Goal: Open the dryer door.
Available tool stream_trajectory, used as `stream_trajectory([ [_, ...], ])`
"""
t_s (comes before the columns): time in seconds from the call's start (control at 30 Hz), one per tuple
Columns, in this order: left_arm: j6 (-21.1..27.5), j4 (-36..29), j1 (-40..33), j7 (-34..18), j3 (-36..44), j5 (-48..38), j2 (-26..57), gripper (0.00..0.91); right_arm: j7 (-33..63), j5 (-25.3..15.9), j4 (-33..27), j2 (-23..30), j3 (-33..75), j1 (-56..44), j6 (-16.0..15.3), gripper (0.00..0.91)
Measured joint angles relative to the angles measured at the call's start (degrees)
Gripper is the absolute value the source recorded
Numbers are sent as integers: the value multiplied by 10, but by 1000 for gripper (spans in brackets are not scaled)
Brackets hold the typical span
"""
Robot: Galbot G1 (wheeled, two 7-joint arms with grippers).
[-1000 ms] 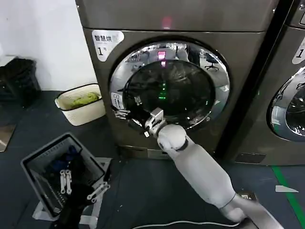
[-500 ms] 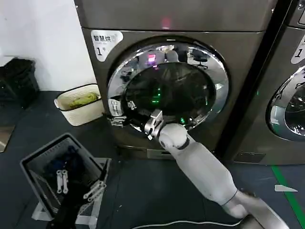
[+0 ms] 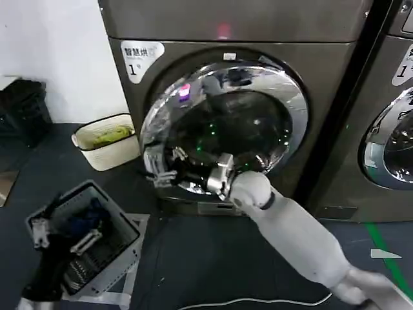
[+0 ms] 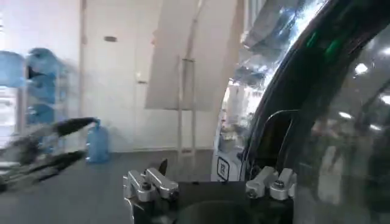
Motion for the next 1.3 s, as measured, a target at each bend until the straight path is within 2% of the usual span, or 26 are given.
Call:
stream_trajectory([
  [0.13,24,13,-32,9,-5,-29,24,907,-22,19,25,-26,9,-12,-2,907],
  [0.4,41,49,-90,15,24,-26,81,907,-64,49,92,-80,41,-53,-3,907],
  [0.7,59,97,-159,13,91,-21,138,907,-67,52,171,-136,124,-150,3,907],
  [0.83,59,117,-184,16,120,-21,161,907,-40,50,204,-158,183,-206,21,907],
  [1.07,55,142,-229,25,187,-10,200,907,1,40,242,-186,323,-326,24,907],
  [1.3,44,159,-279,32,273,11,213,907,39,5,290,-166,514,-494,28,907],
])
